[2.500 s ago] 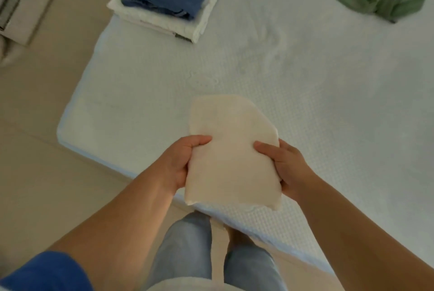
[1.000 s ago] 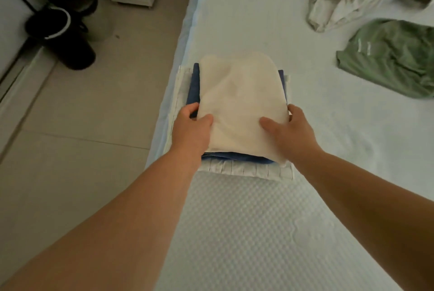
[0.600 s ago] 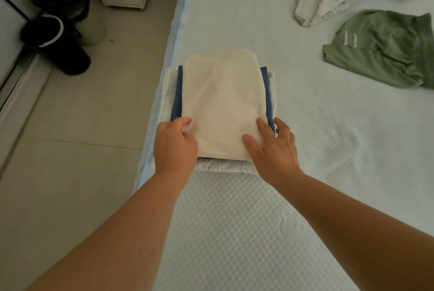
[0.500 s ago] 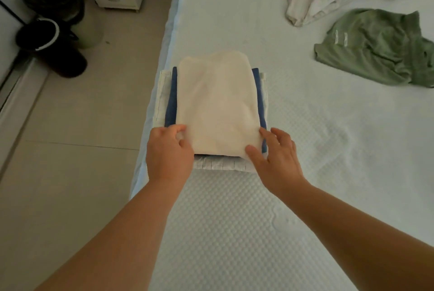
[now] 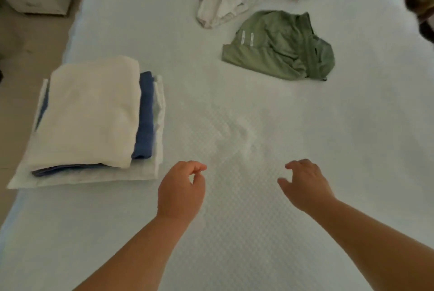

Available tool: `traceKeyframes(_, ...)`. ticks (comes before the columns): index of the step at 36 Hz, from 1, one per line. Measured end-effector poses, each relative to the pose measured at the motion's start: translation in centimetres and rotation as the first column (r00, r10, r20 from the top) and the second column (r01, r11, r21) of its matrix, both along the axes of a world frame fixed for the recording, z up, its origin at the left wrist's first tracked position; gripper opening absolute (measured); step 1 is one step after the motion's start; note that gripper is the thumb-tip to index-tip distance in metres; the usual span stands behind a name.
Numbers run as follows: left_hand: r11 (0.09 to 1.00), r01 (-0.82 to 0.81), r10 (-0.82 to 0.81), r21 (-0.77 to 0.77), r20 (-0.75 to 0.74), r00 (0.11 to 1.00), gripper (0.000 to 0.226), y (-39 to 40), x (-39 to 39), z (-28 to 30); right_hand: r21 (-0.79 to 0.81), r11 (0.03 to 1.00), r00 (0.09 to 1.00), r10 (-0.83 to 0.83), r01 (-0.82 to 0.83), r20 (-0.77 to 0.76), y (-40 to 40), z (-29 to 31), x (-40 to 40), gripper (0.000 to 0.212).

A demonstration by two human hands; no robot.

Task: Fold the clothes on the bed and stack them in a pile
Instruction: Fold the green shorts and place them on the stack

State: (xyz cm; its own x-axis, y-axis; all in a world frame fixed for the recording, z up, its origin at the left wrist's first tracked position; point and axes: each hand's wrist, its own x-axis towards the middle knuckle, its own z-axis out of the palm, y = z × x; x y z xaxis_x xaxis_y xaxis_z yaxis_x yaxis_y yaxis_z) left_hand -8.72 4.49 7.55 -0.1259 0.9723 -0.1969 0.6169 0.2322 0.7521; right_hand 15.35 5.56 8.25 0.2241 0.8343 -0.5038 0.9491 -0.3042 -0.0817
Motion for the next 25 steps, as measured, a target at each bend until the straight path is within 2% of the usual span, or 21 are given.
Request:
traceKeyframes(2,0.994,-0.106,0.106,0.003,0.000,0.994,0.020,2.3,3.8,-1.3,0.026,1.000,0.999,-0.003,0.002,0.041,1.3,-1.7,3.2,0.051)
traceKeyframes(3,0.995,-0.104,0.104,-0.013,-0.015,0.995,0.022,3.5,5.8,-2.1,0.048,0.999,0.999,-0.014,0.012,0.040,2.0,-2.4,4.7,0.052)
traceKeyframes(7,0.996,0.070,-0.079,-0.063,-0.149,0.986,0.046,7.4,12.5,-5.9,0.132,0.991,0.999,0.032,-0.033,0.014,5.4,-4.7,9.9,0.054)
traceKeyframes(10,0.983,0.179,-0.186,-0.050,-0.287,0.940,0.065,10.6,16.1,-8.9,0.200,0.977,0.997,0.069,-0.072,0.022,9.4,-5.5,13.4,0.055)
traceKeyframes(12,0.983,0.169,-0.186,-0.078,-0.373,0.909,0.068,12.0,17.8,-11.0,0.256,0.965,0.998,0.062,-0.062,0.006,12.4,-6.0,15.2,0.056)
traceKeyframes(15,0.982,0.177,-0.186,-0.071,-0.567,0.803,0.067,11.9,19.4,-14.5,0.329,0.943,0.997,0.065,-0.052,-0.028,16.5,-7.1,16.9,0.058)
traceKeyframes(19,0.983,0.173,-0.167,-0.055,-0.650,0.742,0.073,12.2,20.0,-17.5,0.460,0.885,0.994,0.099,-0.069,-0.041,22.3,-8.9,18.4,0.070)
traceKeyframes(22,0.983,0.164,-0.175,-0.077,-0.649,0.741,0.072,12.6,20.3,-18.6,0.498,0.858,0.981,-0.029,0.123,-0.193,26.7,-10.3,19.4,0.077)
traceKeyframes(24,0.983,0.169,-0.178,-0.075,-0.632,0.754,0.071,12.6,20.4,-19.0,0.459,0.847,0.941,-0.129,0.269,-0.313,28.4,-11.3,19.8,0.063)
traceKeyframes(25,0.983,0.169,-0.175,-0.070,-0.629,0.757,0.070,12.6,20.4,-19.2,0.454,0.850,0.944,-0.136,0.266,-0.299,28.6,-11.9,19.8,0.050)
